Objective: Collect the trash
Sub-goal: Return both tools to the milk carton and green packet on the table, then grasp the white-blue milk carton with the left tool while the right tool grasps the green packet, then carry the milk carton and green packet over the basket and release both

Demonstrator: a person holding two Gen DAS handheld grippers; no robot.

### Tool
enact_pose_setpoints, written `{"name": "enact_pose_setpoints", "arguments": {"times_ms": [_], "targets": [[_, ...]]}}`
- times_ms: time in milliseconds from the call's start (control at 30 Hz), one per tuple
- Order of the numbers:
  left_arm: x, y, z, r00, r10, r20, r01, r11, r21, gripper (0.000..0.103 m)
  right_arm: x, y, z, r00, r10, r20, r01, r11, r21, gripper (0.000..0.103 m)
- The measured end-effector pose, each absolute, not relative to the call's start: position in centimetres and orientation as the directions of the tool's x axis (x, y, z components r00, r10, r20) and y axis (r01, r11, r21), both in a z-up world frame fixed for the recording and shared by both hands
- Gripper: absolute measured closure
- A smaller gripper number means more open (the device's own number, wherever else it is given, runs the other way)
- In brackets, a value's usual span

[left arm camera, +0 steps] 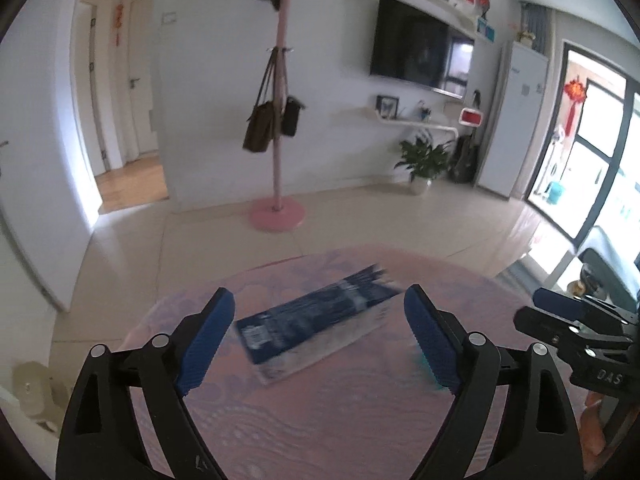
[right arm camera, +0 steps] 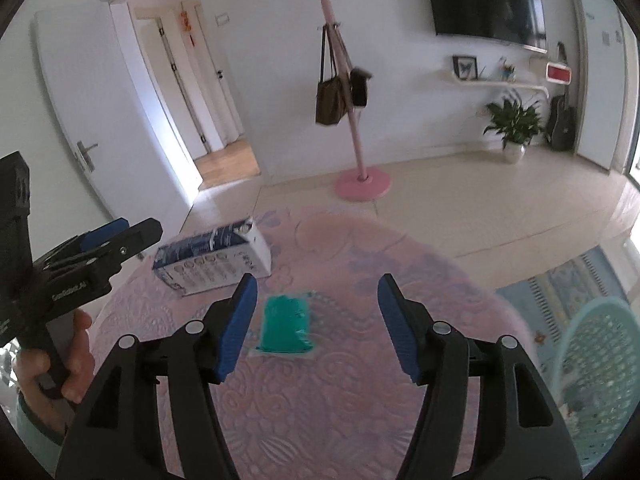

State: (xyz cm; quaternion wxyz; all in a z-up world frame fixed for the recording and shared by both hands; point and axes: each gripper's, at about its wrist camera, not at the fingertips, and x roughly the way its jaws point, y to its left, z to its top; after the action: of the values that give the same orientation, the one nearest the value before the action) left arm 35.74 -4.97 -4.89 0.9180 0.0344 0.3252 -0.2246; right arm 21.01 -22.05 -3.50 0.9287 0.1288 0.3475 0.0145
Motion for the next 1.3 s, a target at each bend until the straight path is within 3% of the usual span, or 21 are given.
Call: {"name": "enact_pose_setpoints", "arguments": {"times_ms": [167, 400, 500, 533, 600, 633, 700, 833, 967, 1067, 1300], "targets": [[38.1, -3.2, -6.9, 0.665, -0.390, -0.637, 0.424, 0.899, -0.107, 0.018, 22.9, -19.9, -5.9, 0.726, 0.131, -0.675, 0.028, 0.975, 0.220, 0.041], [40.0, -2.7, -8.9, 0.537, -0.499, -0.680, 0.500, 0.838, -0.220, 0.018, 24.4, -18.7, -8.6, 0.651, 0.136, -0.747, 0.029, 0.979, 0.204, 0.037], [38.9, -3.6, -9.1, 0.518, -0.512, -0.685, 0.543, 0.816, -0.198, 0.018, 24.6, -18.4, -8.9, 0.633, 0.132, -0.763, 0.028, 0.981, 0.193, 0.037], [38.5, -3.9, -9.1, 0.513, -0.510, -0.691, 0.555, 0.811, -0.187, 0.018, 24.6, -18.3, -8.9, 0.630, 0.125, -0.767, 0.028, 0.983, 0.183, 0.039], [37.9, -4.9, -9.3, 0.514, -0.490, -0.704, 0.567, 0.810, -0.150, 0.020, 24.6, -18.0, -9.1, 0.619, 0.113, -0.777, 0.021, 0.987, 0.161, 0.056], [37.7, -5.2, -9.4, 0.518, -0.479, -0.709, 0.570, 0.811, -0.131, 0.020, 24.4, -17.8, -9.1, 0.622, 0.093, -0.777, 0.024, 0.990, 0.138, 0.059], [37.3, -6.0, -9.5, 0.527, -0.453, -0.719, 0.577, 0.812, -0.088, 0.026, 24.1, -17.6, -9.1, 0.624, 0.089, -0.776, 0.015, 0.992, 0.125, 0.062], [37.0, -7.6, -10.0, 0.519, -0.410, -0.750, 0.581, 0.813, -0.042, 0.048, 22.8, -18.3, -9.1, 0.630, 0.088, -0.772, 0.019, 0.991, 0.129, 0.065], [35.7, -9.0, -10.2, 0.536, -0.378, -0.755, 0.568, 0.823, -0.009, 0.058, 21.4, -19.5, -8.7, 0.642, 0.081, -0.762, 0.042, 0.989, 0.141, 0.067], [34.7, -9.4, -9.8, 0.539, -0.404, -0.739, 0.564, 0.825, -0.040, 0.064, 20.0, -20.8, -7.8, 0.660, 0.074, -0.747, 0.062, 0.986, 0.153, 0.067], [31.6, -10.8, -6.7, 0.577, -0.487, -0.655, 0.551, 0.825, -0.127, 0.067, 16.4, -24.6, -4.5, 0.726, 0.031, -0.687, 0.110, 0.981, 0.161, 0.067]]}}
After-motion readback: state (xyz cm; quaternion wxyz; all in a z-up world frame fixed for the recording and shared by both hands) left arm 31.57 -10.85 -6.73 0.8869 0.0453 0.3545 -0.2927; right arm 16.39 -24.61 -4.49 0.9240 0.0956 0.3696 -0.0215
